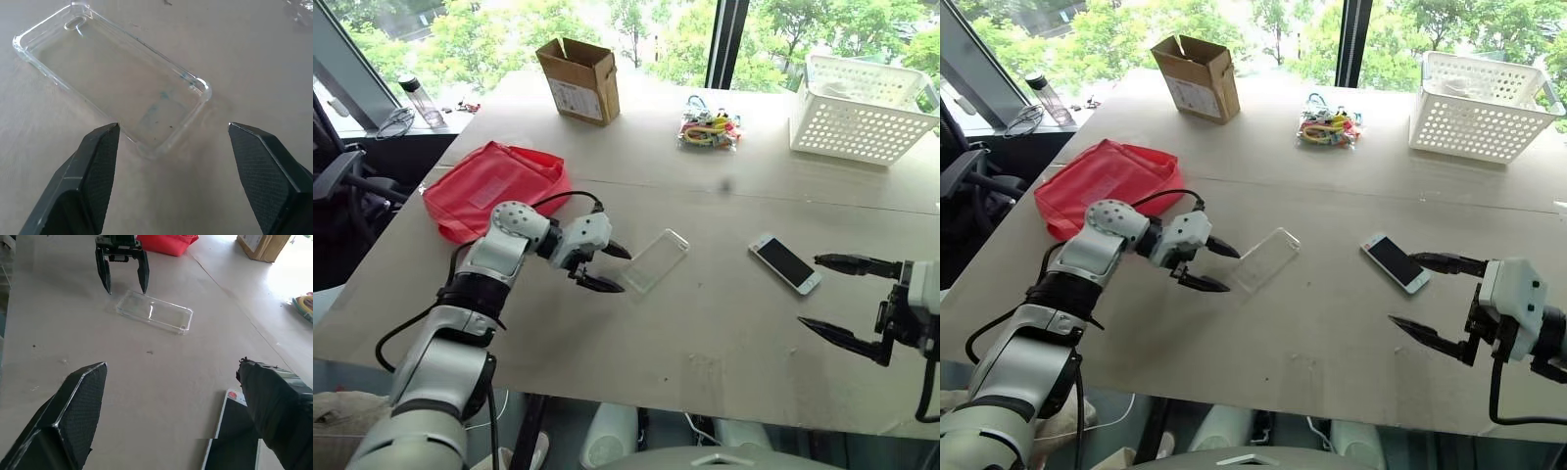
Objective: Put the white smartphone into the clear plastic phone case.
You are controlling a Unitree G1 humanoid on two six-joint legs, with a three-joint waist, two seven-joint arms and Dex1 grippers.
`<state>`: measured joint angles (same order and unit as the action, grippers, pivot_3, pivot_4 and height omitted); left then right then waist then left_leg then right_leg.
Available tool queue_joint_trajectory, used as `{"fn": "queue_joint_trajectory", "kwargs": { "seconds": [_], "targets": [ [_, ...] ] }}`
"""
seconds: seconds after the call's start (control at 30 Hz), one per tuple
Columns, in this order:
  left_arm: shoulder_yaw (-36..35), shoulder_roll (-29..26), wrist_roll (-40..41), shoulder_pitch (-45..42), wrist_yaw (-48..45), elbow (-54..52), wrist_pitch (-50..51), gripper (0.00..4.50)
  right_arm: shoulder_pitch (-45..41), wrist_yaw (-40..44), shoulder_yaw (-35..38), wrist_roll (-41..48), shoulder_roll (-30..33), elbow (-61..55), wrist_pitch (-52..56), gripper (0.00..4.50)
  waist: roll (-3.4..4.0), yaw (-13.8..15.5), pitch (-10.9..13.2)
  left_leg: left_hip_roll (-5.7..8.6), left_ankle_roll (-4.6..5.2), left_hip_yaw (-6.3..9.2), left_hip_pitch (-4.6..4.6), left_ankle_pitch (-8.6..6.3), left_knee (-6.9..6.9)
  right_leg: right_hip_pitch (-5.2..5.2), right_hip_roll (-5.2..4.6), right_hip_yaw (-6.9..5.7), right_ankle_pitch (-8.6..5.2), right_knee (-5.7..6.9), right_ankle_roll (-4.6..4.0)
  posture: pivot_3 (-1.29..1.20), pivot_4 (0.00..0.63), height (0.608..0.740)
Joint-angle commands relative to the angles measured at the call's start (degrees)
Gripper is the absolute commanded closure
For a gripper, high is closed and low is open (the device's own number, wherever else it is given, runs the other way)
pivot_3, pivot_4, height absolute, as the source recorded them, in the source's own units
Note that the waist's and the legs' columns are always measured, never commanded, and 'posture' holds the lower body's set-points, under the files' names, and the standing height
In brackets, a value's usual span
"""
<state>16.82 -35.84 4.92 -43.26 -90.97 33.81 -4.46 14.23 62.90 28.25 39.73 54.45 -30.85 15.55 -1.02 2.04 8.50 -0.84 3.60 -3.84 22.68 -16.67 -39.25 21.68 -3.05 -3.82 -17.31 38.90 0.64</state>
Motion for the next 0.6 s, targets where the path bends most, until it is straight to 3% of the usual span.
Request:
{"fn": "queue_joint_trajectory", "kwargs": {
  "seconds": [0.03, 0.07, 0.17, 0.23, 0.27, 0.37, 0.4, 0.53, 0.6],
  "targets": [
    [0.7, 0.3, -0.1, -2.1, -1.4, 1.4, -2.7, 0.95, -3.2, 2.5, 1.2, 1.4, 1.8, 1.6, 0.4, 0.00, -0.01, 0.0, 0.0, 0.00, 0.00, 0.00, 0.02, 0.00, 0.01, 0.00, 0.00, -0.02, 0.00, -0.03, 0.01, 0.00, 0.150, 0.740],
    [1.6, 0.2, -0.4, -2.1, -1.5, 1.8, -4.2, 0.95, -4.0, 2.9, 1.1, 1.4, 2.0, 2.1, 0.5, 0.00, 0.00, 0.0, 0.0, -0.01, 0.00, 0.01, 0.07, 0.00, 0.02, 0.01, 0.01, -0.04, -0.01, -0.07, 0.02, 0.00, 0.150, 0.740],
    [4.2, 0.6, -3.8, -1.9, -1.5, 4.5, -11.9, 1.70, -6.1, 3.3, 0.0, 0.6, 2.0, 3.2, 0.4, 0.00, -0.01, 0.0, 0.0, 0.00, 0.00, 0.00, 0.11, 0.00, 0.01, 0.00, -0.04, -0.02, -0.03, -0.15, 0.06, 0.00, 0.150, 0.740],
    [5.3, 1.5, -6.8, -2.4, 1.1, 5.7, -14.4, 2.75, -6.4, 2.9, -0.6, 0.3, 1.4, 2.6, 0.5, 0.00, 0.00, 0.0, 0.0, 0.01, 0.00, 0.00, 0.09, 0.00, -0.01, -0.03, -0.06, -0.02, -0.02, -0.15, 0.07, 0.00, 0.150, 0.740],
    [5.3, 1.9, -7.1, -2.7, 1.7, 5.9, -14.6, 2.94, -6.3, 2.8, -0.7, 0.1, 1.1, 2.2, 0.6, 0.00, 0.02, 0.2, 0.0, 0.02, 0.00, 0.00, 0.07, 0.00, -0.01, -0.04, -0.07, -0.02, -0.02, -0.14, 0.07, 0.00, 0.150, 0.740],
    [4.1, 2.2, -4.6, -1.8, 0.1, 2.7, -10.2, 4.22, -5.1, 1.9, -0.6, -0.2, 0.0, 0.7, 0.6, 0.00, 0.05, 0.3, 0.0, 0.04, 0.03, 0.07, 0.03, -0.02, -0.01, -0.06, -0.10, -0.12, 0.01, -0.01, 0.10, 0.00, 0.150, 0.740],
    [3.7, 2.0, -4.1, -1.3, 0.1, 1.1, -7.6, 4.43, -4.6, 1.5, -0.4, -0.4, -0.5, 0.1, 0.7, 0.00, 0.05, 0.2, 0.0, 0.04, 0.03, 0.09, 0.03, -0.02, -0.03, -0.06, -0.09, -0.12, 0.03, 0.01, 0.12, 0.00, 0.150, 0.740],
    [0.5, 0.9, 4.9, 2.5, 3.4, -20.3, 28.1, 4.43, -1.6, -0.3, 0.4, -1.2, -2.6, -2.3, 0.5, 0.00, 0.04, -0.2, 0.0, 0.03, 0.03, 0.14, 0.06, -0.02, -0.10, -0.10, -0.10, -0.10, 0.06, 0.03, 0.16, 0.00, 0.150, 0.740],
    [-0.2, -1.7, 11.7, 4.5, 1.5, -32.0, 39.9, 4.43, -0.7, -1.1, 0.6, -1.3, -3.4, -3.0, 0.5, 0.00, 0.00, -0.6, 0.0, 0.03, 0.03, 0.21, 0.14, -0.02, -0.11, -0.08, -0.09, -0.13, 0.07, 0.00, 0.17, 0.00, 0.150, 0.740]
  ]
}}
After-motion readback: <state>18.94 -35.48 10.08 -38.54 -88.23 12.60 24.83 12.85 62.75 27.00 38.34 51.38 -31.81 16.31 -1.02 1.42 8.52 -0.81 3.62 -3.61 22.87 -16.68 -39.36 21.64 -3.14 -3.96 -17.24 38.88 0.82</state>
